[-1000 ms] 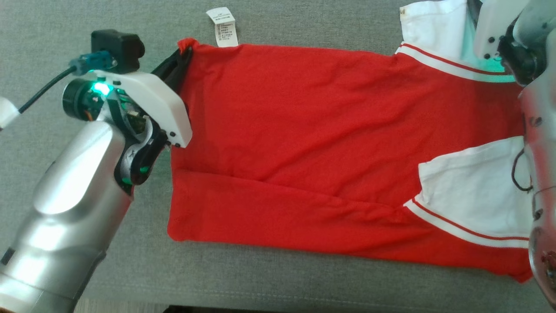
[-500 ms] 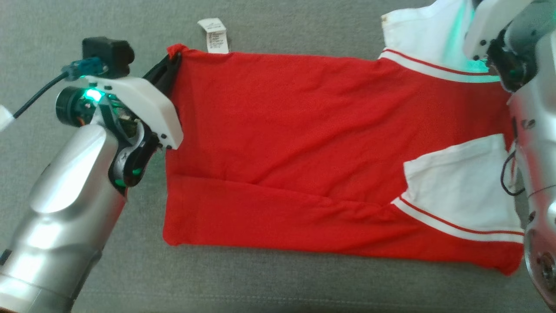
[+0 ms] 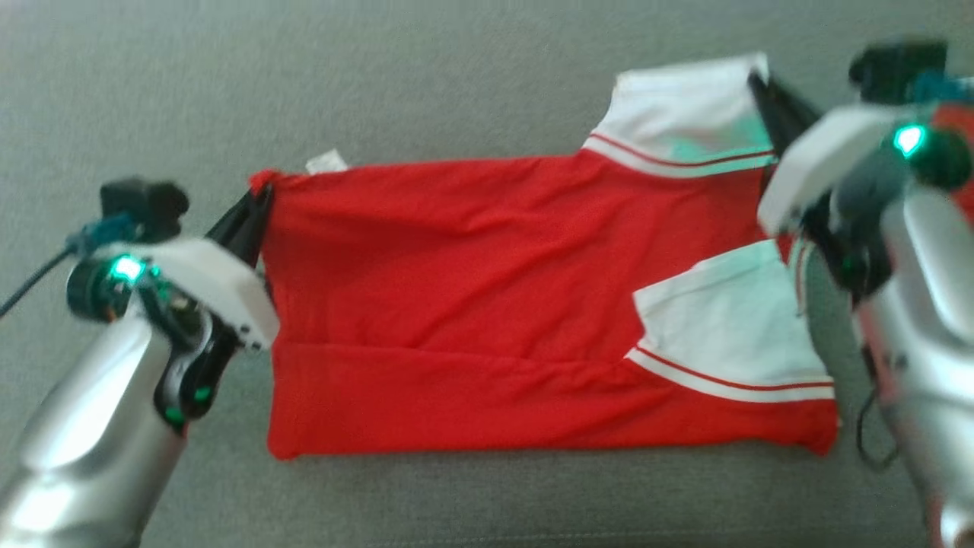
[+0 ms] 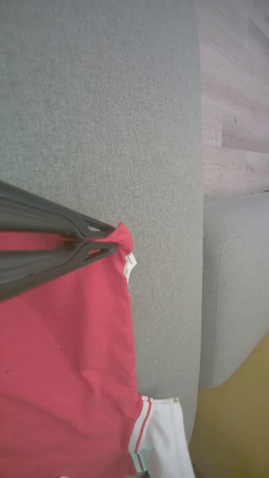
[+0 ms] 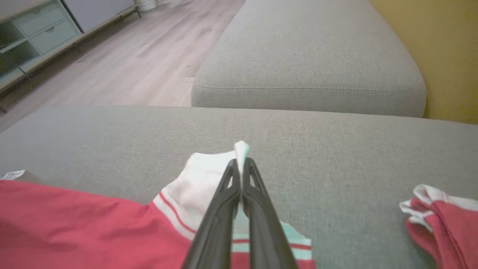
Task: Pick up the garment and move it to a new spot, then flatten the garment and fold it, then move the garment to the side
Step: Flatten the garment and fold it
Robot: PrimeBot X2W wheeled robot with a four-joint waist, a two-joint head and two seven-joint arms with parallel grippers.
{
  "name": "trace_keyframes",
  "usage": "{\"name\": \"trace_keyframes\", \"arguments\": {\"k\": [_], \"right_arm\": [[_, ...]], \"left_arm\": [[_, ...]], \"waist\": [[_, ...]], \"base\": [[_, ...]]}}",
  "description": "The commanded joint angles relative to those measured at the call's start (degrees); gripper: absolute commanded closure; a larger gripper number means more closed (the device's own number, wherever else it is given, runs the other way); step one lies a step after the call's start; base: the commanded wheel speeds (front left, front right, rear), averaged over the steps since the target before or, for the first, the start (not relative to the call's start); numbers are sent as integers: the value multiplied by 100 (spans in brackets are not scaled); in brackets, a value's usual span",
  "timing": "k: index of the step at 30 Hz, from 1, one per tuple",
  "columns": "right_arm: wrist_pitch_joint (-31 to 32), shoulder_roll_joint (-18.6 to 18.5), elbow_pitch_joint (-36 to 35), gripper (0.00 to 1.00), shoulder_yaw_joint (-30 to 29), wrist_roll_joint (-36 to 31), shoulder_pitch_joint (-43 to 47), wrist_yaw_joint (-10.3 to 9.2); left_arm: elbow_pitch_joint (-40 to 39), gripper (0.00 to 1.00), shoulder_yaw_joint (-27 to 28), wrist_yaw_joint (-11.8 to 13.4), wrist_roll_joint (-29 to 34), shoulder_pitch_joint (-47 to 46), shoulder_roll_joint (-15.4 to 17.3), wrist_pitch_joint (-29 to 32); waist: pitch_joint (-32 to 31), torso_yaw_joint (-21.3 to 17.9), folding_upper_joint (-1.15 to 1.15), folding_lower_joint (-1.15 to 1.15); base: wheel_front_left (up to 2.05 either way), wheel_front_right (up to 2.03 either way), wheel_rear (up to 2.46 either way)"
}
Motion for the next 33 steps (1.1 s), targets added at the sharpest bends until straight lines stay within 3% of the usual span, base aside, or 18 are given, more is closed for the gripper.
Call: {"name": "trace_keyframes", "arguments": {"k": [1,8,16,21,31,32,33], "right_arm": [[-45,-66,-478,100,85,87,257,19],[-14,-88,-1787,100,-239,13,1635,19],[172,350,-2845,100,-772,-329,3070,19],[203,675,-3105,100,-1042,-488,3630,19],[90,942,-3068,100,-1264,-799,4007,19],[73,965,-3045,85,-1284,-822,4027,19],[58,987,-3022,60,-1301,-842,4048,19]], "left_arm": [[-307,100,364,105,-45,-6,340,-88],[-953,100,610,515,-52,823,650,-445],[-1338,100,727,816,-115,1672,688,-838],[-1398,100,768,952,-93,2044,684,-1090],[-1484,100,705,1157,42,2540,540,-1541],[-1494,100,695,1177,34,2600,504,-1580],[-1507,100,686,1191,27,2658,470,-1623]], "waist": [[-245,-181,0,1],[-451,-313,0,1],[-559,-409,0,1],[-573,-455,0,1],[-638,-498,0,1],[-657,-495,0,1],[-676,-489,0,1]], "base": [[0,0,0],[0,0,0],[0,0,0],[0,0,0],[0,0,0],[0,0,0],[0,0,0]]}}
